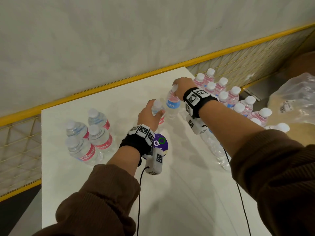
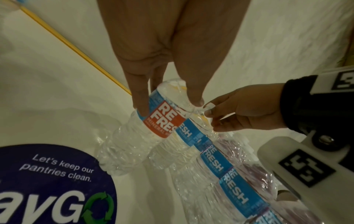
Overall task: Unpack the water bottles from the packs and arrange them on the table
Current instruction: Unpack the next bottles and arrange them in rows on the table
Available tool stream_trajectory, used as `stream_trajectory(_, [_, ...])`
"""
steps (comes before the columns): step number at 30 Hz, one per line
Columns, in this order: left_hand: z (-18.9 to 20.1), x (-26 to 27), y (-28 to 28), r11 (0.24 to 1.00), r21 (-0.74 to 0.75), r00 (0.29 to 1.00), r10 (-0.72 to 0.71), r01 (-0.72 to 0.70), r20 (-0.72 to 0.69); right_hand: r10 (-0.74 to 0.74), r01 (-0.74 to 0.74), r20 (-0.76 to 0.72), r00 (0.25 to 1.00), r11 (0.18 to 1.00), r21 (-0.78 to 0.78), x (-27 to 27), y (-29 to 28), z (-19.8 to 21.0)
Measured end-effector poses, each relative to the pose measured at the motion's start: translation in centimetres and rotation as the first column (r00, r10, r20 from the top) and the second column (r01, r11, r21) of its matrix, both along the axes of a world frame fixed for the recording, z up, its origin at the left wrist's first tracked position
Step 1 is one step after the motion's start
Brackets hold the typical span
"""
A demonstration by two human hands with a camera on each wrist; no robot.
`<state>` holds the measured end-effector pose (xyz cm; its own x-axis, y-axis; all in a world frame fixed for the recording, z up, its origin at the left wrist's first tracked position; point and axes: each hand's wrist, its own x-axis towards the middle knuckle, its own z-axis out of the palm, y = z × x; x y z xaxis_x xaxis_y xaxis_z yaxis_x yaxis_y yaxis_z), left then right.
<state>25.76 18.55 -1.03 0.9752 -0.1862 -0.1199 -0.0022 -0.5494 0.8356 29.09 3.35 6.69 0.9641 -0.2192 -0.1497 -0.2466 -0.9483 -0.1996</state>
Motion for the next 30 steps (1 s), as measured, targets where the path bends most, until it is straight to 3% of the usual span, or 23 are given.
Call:
stream_trajectory(2, [0.1,0.0,0.1,1.0,0.009,1.0,-0.016,0.016,0.001,-0.084,0.082,0.041,0.996,0.995,0.059,-0.3,-0.1,-0.5])
stream_trajectory(4, [0.2,0.0,0.3,0.999,0.012,0.999,-0.044,0.044,0.011,-0.167,0.141,0.178,0.97,0.978,0.152,-1.2,0.2,-0.8])
stream_trajectory(6, [0.5,0.0,0.2,0.999,-0.001,0.999,-0.052,0.052,-0.009,-0.132,0.07,0.266,0.955,0.971,0.23,-2.4,1.0,-0.7])
stream_trajectory(10, [1.0,-0.5,-0.5,0.995,0.035,0.993,-0.086,0.09,-0.085,0.166,-0.169,0.031,0.986,0.966,0.195,-4.4,2.5,-0.6])
stream_trajectory(12, [1.3,-1.2,-0.3,0.987,-0.021,0.979,-0.161,0.16,-0.127,0.196,-0.197,0.019,0.98,0.972,0.131,-4.8,2.6,-0.4])
stream_trajectory(14, [1.8,-2.1,0.8,0.986,0.033,0.984,-0.159,0.162,-0.08,0.185,-0.186,0.019,0.983,0.981,0.064,-5.1,2.1,0.1])
stream_trajectory(17, [2.9,-3.0,4.1,0.985,0.171,0.982,-0.009,-0.024,0.188,0.142,-0.142,-0.015,0.99,0.99,0.01,-5.5,1.0,0.9])
stream_trajectory(21, [2.9,-3.9,8.8,0.937,0.142,0.854,0.217,-0.318,0.474,0.105,-0.108,-0.059,0.993,0.993,-0.052,-5.5,-0.3,1.6])
stream_trajectory(24, [2.3,-4.8,10.6,0.885,0.193,0.761,0.232,-0.423,0.606,0.053,-0.058,-0.074,0.996,0.996,-0.065,-5.5,-1.3,1.9])
stream_trajectory(27, [1.7,-5.4,11.3,0.839,0.184,0.698,0.281,-0.512,0.659,0.009,-0.014,-0.086,0.996,0.999,-0.052,-5.7,-2.0,2.1])
stream_trajectory(30, [1.0,-5.4,11.6,0.842,0.14,0.741,0.364,-0.52,0.565,0.022,-0.023,-0.088,0.996,1.0,-0.016,-5.8,-2.2,2.2])
